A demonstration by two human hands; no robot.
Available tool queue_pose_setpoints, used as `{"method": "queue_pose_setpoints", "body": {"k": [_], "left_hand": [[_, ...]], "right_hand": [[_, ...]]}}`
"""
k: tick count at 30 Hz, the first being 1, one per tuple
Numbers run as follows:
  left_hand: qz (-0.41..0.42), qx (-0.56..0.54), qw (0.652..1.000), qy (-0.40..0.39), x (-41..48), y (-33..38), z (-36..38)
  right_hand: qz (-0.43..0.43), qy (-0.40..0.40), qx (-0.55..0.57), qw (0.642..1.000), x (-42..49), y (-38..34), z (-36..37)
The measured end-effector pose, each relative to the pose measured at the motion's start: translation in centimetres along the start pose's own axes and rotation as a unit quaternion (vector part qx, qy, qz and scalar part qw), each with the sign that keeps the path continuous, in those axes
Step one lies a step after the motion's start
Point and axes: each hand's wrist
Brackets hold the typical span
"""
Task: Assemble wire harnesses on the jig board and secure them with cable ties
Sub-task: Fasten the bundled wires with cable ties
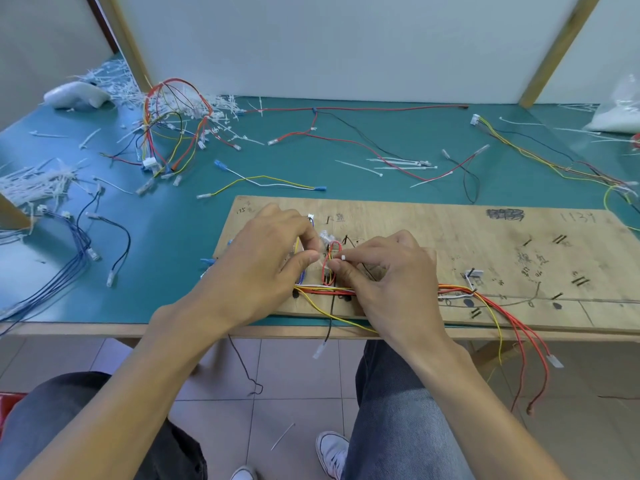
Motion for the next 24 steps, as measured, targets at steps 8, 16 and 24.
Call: {"method": "queue_pose_setpoints", "body": {"k": [8, 16, 24], "left_hand": [[0.036, -0.073, 0.997, -0.006, -0.2, -0.4, 0.6], [0.073, -0.103, 0.992, 0.026, -0.7, -0.9, 1.4], [0.061, -0.133, 0.989, 0.026, -0.7, -1.2, 2.0]], "right_hand": [[-0.013, -0.044, -0.074, 0.996, 1.0, -0.6, 0.0], [-0.039, -0.038, -0.088, 0.995, 0.9, -0.8, 0.3], [-0.090, -0.031, -0.098, 0.991, 0.7, -1.0, 0.3]]}}
Point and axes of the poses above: each hand's wrist, its own x-axis towards the middle knuckle, its own z-axis out of the palm, y = z × x, and after that the axes turned 14 degrees about x, right-handed
